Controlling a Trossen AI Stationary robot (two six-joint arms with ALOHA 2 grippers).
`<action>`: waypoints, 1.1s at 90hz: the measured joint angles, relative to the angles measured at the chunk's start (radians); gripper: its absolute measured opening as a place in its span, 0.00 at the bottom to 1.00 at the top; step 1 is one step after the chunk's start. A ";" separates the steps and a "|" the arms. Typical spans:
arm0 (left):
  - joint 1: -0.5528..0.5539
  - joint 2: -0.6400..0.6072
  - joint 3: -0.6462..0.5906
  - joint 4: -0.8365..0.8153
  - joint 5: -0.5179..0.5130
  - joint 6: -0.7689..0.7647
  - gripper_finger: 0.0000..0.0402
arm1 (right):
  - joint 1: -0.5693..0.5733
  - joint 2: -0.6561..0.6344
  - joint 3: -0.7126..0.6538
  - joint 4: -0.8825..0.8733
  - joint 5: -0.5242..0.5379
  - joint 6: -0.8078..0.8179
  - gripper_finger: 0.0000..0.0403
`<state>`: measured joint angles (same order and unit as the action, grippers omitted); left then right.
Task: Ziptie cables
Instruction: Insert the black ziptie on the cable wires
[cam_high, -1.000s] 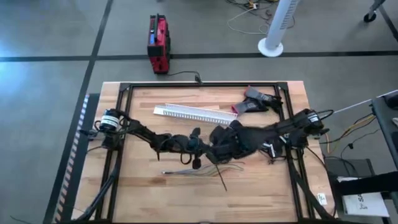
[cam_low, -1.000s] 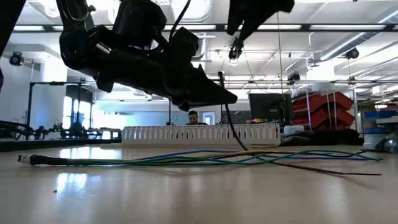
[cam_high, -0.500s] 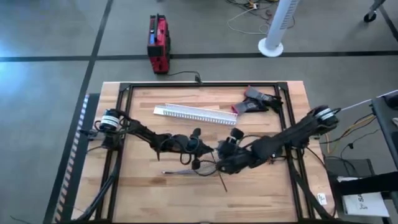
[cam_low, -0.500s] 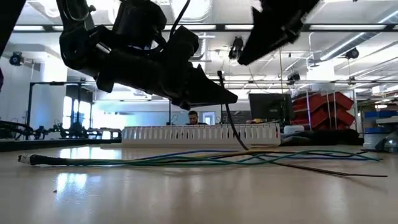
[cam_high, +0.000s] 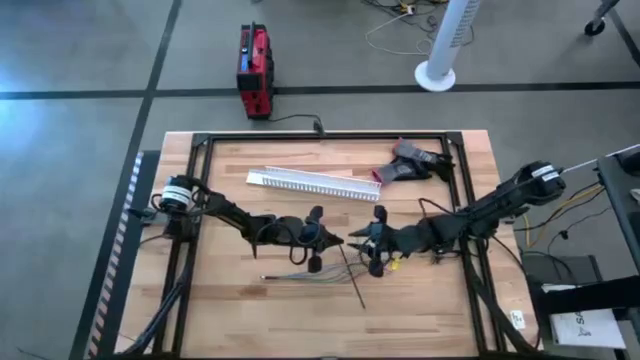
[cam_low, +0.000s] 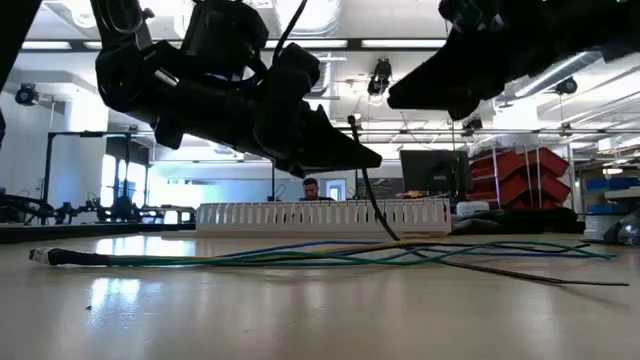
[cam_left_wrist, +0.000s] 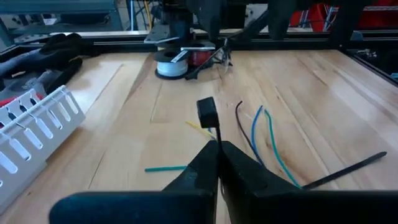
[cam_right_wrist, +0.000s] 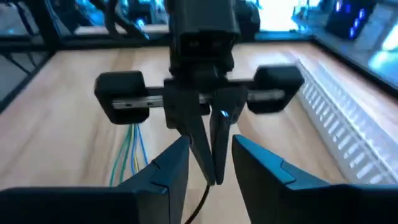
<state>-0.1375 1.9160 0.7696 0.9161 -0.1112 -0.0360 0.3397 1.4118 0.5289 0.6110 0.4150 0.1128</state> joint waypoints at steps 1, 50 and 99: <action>0.000 0.000 0.000 0.000 0.000 -0.001 0.00 | 0.000 0.000 -0.004 0.010 -0.001 -0.002 0.30; -0.006 0.000 0.000 0.010 0.000 -0.014 0.00 | -0.124 0.190 -0.029 0.231 -0.136 -0.017 0.30; -0.008 0.000 -0.003 0.001 -0.001 -0.015 0.00 | -0.164 0.284 0.053 0.245 -0.254 -0.046 0.04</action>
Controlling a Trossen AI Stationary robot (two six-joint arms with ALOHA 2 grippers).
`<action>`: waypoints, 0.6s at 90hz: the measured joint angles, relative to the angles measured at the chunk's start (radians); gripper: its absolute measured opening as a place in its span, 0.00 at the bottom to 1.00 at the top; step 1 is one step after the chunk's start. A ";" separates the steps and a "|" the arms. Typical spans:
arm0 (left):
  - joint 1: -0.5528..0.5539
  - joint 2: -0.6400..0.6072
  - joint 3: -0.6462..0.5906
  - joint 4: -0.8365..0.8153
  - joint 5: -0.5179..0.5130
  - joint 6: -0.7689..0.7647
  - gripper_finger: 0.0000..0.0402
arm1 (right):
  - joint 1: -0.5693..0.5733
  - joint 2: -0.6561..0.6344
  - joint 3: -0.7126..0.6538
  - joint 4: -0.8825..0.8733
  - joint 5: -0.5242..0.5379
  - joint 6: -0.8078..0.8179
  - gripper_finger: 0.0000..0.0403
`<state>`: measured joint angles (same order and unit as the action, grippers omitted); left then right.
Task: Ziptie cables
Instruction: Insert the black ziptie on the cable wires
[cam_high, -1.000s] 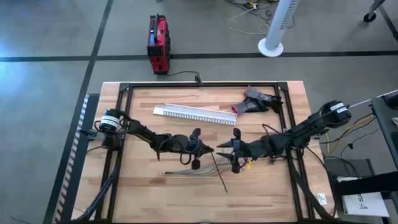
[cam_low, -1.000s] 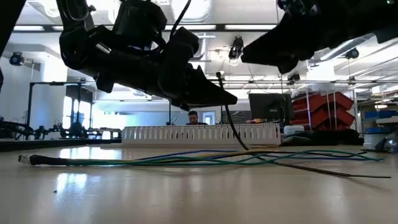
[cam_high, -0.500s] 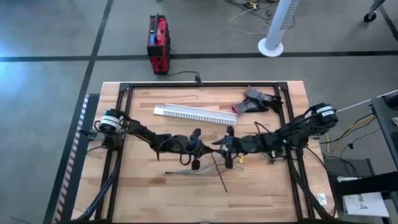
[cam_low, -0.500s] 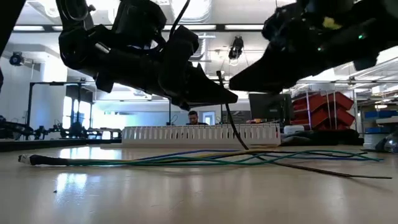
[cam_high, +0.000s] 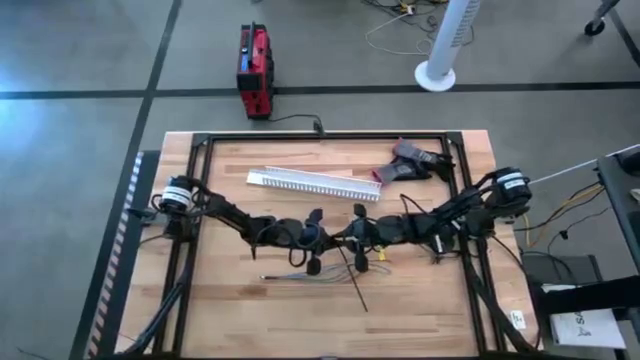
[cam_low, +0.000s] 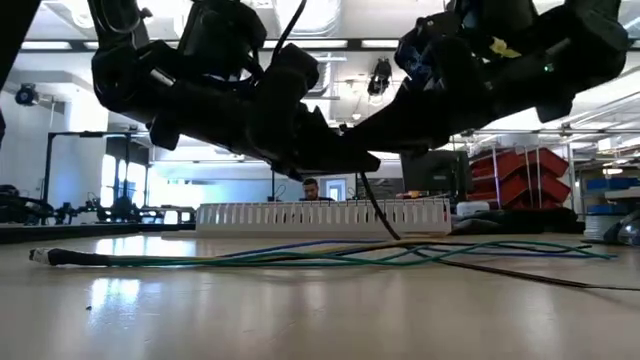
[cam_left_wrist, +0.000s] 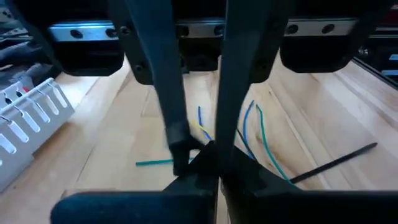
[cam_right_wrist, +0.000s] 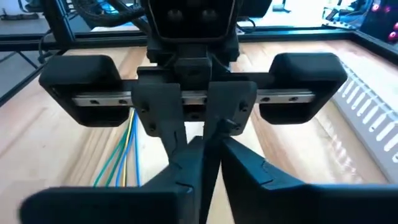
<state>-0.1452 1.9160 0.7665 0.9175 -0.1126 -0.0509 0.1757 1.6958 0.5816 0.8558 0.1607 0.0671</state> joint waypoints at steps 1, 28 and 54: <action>0.000 0.000 0.000 0.000 0.000 0.000 0.00 | 0.000 0.000 0.000 0.000 -0.001 -0.001 0.03; -0.001 -0.004 -0.004 0.020 0.002 0.000 0.02 | 0.022 -0.022 -0.011 -0.002 0.000 -0.024 0.00; -0.002 -0.006 -0.070 0.191 0.001 -0.019 0.10 | 0.086 -0.030 -0.030 0.052 0.122 -0.078 0.00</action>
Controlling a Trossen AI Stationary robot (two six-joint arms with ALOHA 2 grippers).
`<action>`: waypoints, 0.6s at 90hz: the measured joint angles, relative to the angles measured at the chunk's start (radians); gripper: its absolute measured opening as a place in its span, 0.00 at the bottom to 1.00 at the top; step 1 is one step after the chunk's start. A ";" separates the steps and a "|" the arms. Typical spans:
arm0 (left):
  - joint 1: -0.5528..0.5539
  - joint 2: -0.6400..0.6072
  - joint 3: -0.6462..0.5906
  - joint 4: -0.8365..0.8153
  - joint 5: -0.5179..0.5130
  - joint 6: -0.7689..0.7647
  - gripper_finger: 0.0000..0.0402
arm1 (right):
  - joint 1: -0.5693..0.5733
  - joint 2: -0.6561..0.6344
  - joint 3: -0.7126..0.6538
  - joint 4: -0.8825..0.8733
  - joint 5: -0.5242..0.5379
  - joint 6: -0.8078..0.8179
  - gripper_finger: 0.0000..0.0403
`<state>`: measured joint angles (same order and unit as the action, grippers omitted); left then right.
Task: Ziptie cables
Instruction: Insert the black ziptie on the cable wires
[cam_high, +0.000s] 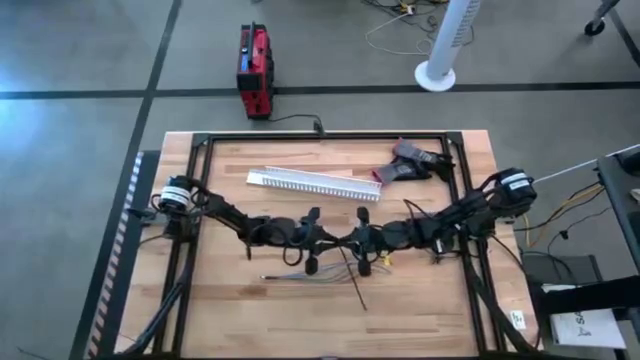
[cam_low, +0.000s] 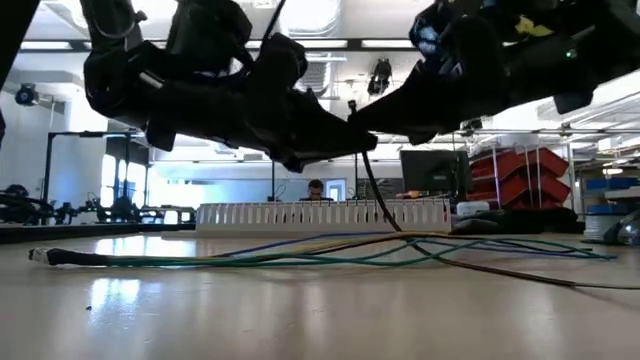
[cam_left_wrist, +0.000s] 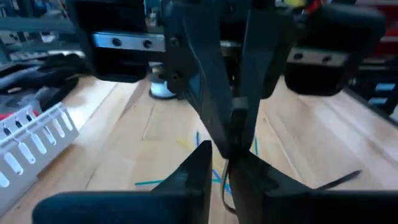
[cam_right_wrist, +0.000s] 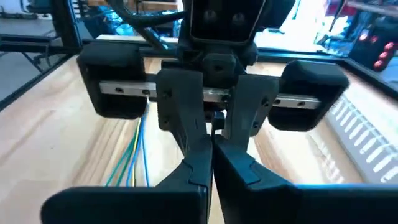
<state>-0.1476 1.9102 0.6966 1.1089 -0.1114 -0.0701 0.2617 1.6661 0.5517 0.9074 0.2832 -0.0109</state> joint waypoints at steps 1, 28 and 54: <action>0.000 0.000 -0.002 0.006 0.000 -0.001 0.10 | 0.002 0.000 -0.001 0.002 0.004 -0.005 0.00; -0.003 0.002 0.000 0.052 0.002 0.009 0.10 | 0.007 0.000 -0.002 0.032 0.009 -0.001 0.00; -0.003 0.003 0.001 0.046 0.003 0.007 0.01 | 0.007 0.000 -0.003 0.034 0.010 0.006 0.00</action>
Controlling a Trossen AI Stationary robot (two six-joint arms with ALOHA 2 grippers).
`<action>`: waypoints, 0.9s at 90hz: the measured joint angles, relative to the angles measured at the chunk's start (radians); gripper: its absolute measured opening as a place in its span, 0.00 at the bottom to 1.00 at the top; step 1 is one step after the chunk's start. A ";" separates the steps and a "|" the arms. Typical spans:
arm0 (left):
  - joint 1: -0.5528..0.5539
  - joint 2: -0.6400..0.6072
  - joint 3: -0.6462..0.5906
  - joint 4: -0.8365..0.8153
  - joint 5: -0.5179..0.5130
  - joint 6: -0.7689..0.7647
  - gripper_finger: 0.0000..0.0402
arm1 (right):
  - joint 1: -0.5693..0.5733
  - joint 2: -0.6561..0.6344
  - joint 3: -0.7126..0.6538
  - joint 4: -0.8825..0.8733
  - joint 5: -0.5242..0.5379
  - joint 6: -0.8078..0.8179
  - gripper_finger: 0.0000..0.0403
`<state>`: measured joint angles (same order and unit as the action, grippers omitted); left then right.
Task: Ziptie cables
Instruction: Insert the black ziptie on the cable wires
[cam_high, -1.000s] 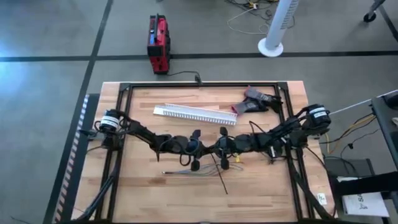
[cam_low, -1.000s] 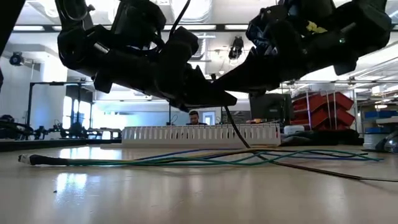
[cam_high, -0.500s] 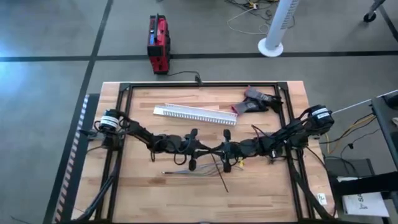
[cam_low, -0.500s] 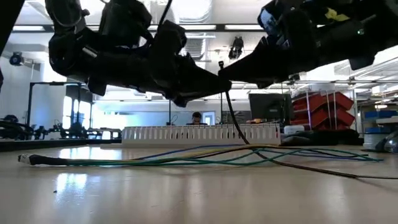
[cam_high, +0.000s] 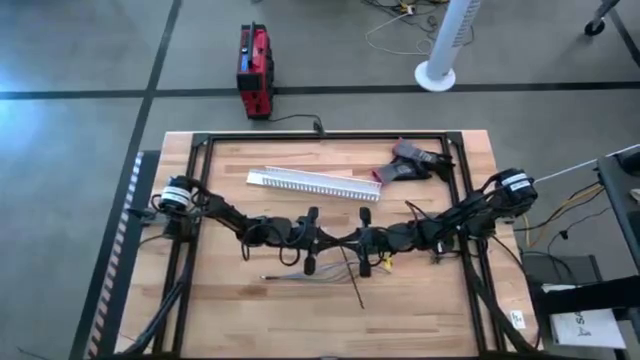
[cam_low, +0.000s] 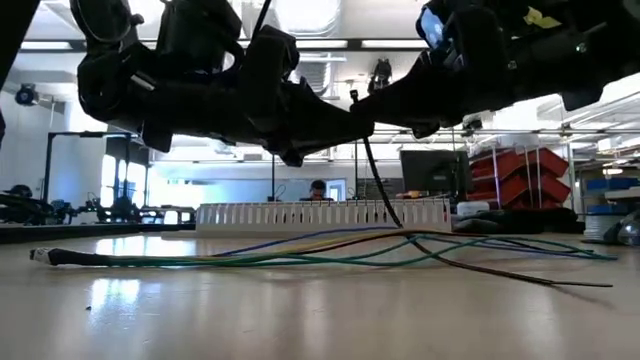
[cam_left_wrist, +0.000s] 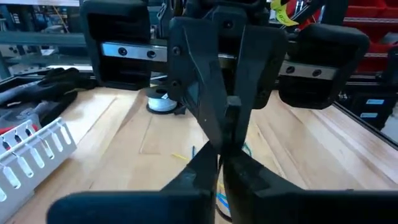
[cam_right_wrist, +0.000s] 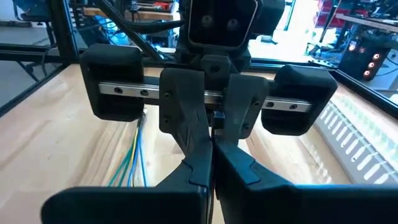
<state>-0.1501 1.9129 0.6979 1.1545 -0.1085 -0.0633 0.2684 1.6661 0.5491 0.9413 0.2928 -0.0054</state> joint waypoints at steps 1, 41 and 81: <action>0.000 0.000 0.000 0.000 0.000 0.000 0.01 | 0.000 0.000 0.000 0.000 0.000 0.001 0.00; 0.001 0.000 0.001 -0.010 -0.021 -0.032 0.00 | 0.003 -0.156 0.000 -0.234 -0.010 -0.004 0.30; 0.001 0.000 0.014 -0.018 -0.013 -0.025 0.00 | 0.004 -0.119 0.000 -0.209 -0.005 0.009 0.36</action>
<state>-0.1490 1.9129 0.7120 1.1362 -0.1218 -0.0879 0.2724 1.5476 0.5488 0.7326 0.2882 0.0031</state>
